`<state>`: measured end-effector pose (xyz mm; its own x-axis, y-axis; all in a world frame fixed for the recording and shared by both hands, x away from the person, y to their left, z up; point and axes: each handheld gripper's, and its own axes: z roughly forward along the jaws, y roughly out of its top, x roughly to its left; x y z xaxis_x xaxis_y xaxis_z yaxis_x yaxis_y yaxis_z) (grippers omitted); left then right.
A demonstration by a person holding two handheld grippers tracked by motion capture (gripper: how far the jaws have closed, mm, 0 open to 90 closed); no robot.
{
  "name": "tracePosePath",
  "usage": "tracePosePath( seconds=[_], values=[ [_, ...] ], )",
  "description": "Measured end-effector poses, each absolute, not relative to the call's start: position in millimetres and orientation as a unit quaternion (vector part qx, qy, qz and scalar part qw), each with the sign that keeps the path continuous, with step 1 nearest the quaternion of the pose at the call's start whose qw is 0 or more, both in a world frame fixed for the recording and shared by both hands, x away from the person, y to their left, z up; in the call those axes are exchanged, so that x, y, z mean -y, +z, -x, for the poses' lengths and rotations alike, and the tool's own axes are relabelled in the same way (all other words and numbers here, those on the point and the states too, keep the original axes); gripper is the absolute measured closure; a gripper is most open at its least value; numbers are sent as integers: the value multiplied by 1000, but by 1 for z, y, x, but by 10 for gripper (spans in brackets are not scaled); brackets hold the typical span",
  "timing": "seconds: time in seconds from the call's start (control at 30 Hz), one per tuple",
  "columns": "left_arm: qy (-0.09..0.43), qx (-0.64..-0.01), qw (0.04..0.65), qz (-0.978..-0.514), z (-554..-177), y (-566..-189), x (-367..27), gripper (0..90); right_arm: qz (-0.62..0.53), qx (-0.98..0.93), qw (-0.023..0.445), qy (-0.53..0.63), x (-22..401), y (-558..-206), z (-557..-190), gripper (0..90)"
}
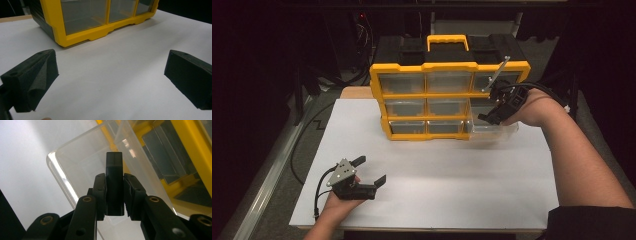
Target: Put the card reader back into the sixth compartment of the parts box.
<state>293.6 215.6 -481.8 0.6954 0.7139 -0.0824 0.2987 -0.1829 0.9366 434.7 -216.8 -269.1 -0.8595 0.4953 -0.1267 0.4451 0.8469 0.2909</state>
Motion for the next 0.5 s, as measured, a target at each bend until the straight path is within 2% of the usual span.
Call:
tracePosePath(
  seconds=[0.4, 0.43, 0.5],
  values=[
    [187, -340, 547, -741, -295, -481, -217, 2, -250, -954, 97, 136, 217, -262, -432, 733],
    [187, -340, 547, -742, -295, -481, -217, 2, -250, -954, 97, 134, 217, -262, -432, 712],
    [188, -340, 547, -741, -295, -481, -218, 2, -249, -952, 99, 149, 216, -258, -433, 494]
  ],
)
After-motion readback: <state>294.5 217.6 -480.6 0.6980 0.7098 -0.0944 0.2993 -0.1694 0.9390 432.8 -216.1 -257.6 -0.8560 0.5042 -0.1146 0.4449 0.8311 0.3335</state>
